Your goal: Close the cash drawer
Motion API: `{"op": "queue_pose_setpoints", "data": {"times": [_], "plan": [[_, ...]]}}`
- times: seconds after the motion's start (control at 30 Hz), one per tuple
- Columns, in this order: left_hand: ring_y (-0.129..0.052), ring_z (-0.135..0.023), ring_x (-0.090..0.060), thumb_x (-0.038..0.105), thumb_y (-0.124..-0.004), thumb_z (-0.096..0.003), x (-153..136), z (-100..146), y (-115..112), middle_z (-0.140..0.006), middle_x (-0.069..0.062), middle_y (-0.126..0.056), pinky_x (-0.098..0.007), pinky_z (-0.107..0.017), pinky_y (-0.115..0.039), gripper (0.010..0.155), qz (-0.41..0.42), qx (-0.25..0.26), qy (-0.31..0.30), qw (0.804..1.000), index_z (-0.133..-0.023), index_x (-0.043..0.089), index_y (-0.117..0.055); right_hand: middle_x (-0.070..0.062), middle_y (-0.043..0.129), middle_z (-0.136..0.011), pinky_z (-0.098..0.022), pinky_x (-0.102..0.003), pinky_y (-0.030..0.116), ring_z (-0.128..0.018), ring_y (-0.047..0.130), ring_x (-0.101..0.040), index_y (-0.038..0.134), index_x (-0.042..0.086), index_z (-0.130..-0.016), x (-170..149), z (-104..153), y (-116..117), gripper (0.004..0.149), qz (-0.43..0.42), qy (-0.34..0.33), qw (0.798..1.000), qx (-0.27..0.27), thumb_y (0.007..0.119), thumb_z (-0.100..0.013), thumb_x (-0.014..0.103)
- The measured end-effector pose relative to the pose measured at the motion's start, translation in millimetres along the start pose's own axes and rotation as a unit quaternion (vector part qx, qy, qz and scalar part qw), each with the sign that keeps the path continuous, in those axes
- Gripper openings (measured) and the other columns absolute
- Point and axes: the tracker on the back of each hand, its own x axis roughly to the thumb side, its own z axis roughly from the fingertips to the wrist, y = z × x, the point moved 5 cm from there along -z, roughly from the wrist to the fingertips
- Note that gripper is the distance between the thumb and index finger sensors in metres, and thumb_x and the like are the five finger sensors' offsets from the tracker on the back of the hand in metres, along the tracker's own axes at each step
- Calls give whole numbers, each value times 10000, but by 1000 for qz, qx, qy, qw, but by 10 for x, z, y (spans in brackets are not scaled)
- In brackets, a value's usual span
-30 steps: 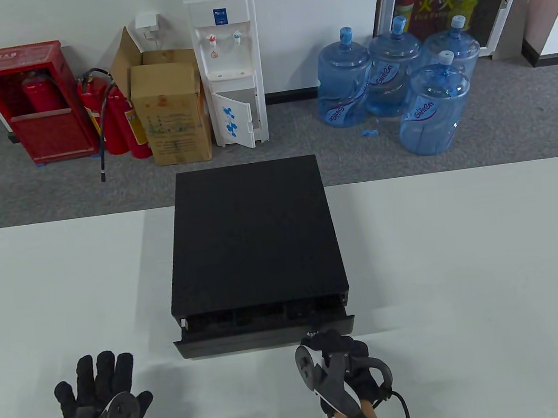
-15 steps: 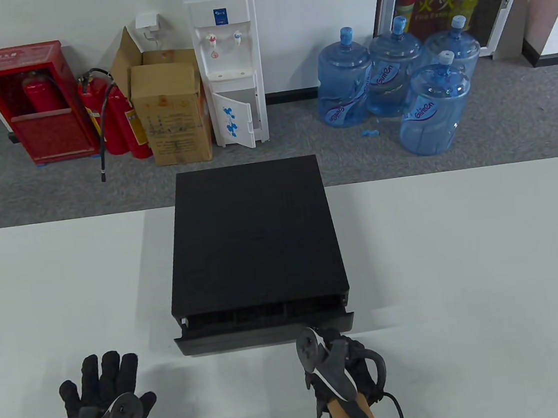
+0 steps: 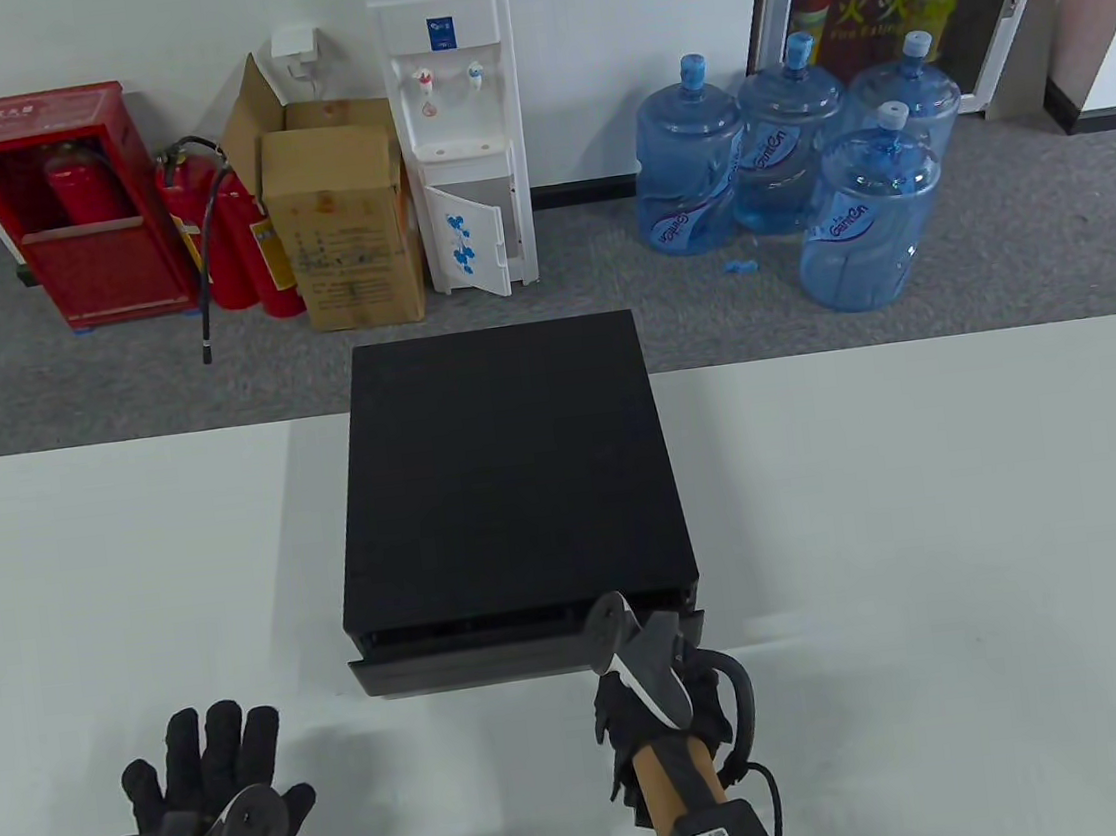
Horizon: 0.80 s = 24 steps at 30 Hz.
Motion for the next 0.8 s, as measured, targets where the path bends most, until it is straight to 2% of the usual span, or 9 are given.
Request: {"op": "queue_pose_setpoints", "data": {"times": [0.3, 0.8], "plan": [[-273, -1199, -451, 698, -439, -498, 36, -11, 1, -1304, -107, -321, -742, -762, -330, 817, -5, -1, -6, 1000, -1189, 315, -229, -11, 997, -503, -291, -393, 877, -251, 995, -125, 909, 255, -638, 63, -89, -17, 434, 13, 20, 1000, 1, 630, -428, 513], [-275, -1200, -450, 698, -439, -499, 75, -18, -2, -1305, -105, -333, -743, -761, -329, 818, -8, -3, -14, 1000, -1190, 313, -230, -21, 995, -513, -292, -397, 878, -257, 997, -130, 902, 247, -651, 27, -20, -156, 436, 6, 25, 1000, 16, 628, -433, 507]]}}
